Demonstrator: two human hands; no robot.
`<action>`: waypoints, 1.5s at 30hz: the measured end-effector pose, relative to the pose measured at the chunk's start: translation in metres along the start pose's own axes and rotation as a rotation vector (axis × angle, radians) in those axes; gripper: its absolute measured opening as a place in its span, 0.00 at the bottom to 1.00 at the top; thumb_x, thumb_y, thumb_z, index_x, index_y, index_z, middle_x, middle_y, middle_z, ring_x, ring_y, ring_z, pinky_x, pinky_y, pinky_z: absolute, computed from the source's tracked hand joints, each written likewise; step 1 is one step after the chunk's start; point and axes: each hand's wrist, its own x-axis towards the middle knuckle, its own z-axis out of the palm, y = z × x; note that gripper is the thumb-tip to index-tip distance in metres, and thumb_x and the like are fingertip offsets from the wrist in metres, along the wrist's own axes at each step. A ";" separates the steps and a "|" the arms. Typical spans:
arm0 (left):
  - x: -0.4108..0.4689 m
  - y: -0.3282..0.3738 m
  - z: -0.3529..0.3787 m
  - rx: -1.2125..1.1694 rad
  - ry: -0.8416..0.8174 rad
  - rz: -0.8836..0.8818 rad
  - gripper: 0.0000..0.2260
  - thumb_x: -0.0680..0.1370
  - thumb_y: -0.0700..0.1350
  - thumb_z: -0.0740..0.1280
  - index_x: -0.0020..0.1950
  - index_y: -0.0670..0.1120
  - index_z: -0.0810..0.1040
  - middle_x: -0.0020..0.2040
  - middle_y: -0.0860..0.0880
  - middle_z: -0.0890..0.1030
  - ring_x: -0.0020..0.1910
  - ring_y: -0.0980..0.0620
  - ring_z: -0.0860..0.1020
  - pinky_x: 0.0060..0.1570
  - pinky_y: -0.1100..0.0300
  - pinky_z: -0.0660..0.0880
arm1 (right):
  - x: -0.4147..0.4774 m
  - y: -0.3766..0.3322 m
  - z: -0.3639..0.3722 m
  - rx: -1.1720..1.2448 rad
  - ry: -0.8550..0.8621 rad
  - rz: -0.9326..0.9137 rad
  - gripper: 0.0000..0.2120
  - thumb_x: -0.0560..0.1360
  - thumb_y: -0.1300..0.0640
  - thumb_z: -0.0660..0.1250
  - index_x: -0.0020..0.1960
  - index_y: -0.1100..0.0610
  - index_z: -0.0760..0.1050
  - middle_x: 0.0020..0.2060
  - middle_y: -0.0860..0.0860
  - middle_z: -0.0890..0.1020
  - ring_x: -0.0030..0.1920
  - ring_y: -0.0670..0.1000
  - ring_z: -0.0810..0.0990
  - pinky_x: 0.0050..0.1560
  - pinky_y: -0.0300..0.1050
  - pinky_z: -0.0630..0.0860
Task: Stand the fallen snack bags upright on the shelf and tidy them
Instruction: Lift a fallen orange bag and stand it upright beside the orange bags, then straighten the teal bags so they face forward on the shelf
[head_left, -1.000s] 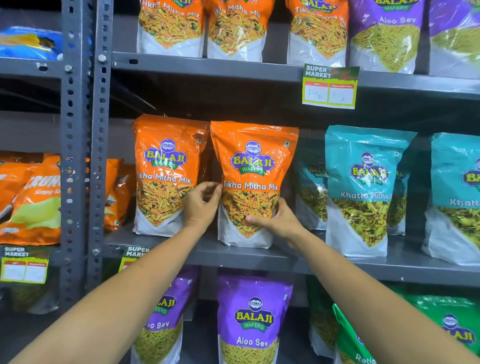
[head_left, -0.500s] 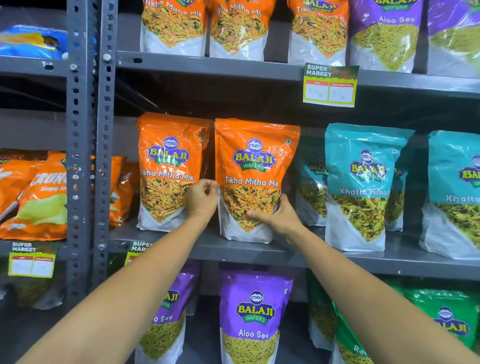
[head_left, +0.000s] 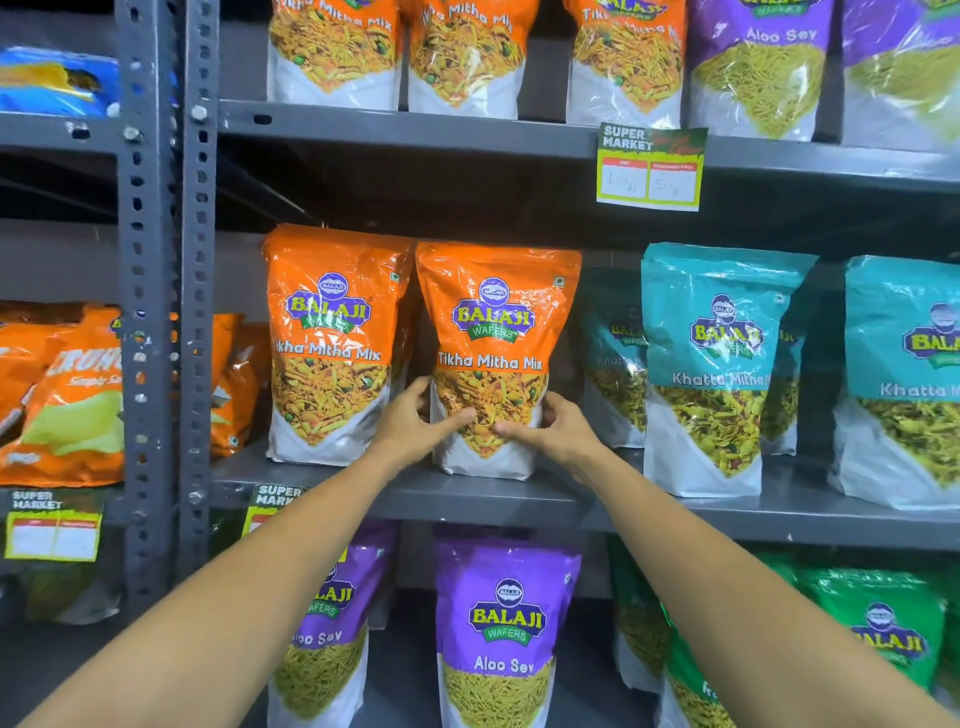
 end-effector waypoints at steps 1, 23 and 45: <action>0.000 0.000 0.000 0.000 -0.010 0.002 0.47 0.61 0.67 0.72 0.74 0.48 0.61 0.72 0.43 0.69 0.68 0.43 0.70 0.64 0.47 0.70 | -0.001 0.000 -0.001 -0.016 -0.008 0.003 0.33 0.59 0.52 0.82 0.60 0.56 0.73 0.54 0.52 0.83 0.54 0.50 0.82 0.49 0.40 0.80; -0.051 0.128 0.189 0.132 -0.162 0.330 0.37 0.64 0.56 0.76 0.65 0.42 0.65 0.63 0.44 0.74 0.61 0.46 0.72 0.58 0.55 0.70 | -0.091 0.029 -0.190 -0.464 0.950 -0.169 0.27 0.61 0.40 0.77 0.47 0.56 0.70 0.43 0.49 0.73 0.42 0.51 0.72 0.39 0.39 0.63; -0.024 0.144 0.252 -0.013 0.035 -0.095 0.49 0.51 0.62 0.80 0.63 0.44 0.61 0.61 0.45 0.71 0.61 0.46 0.72 0.53 0.57 0.70 | 0.016 -0.070 -0.274 0.236 0.509 -0.079 0.08 0.73 0.48 0.70 0.39 0.50 0.74 0.37 0.45 0.81 0.39 0.45 0.79 0.36 0.40 0.76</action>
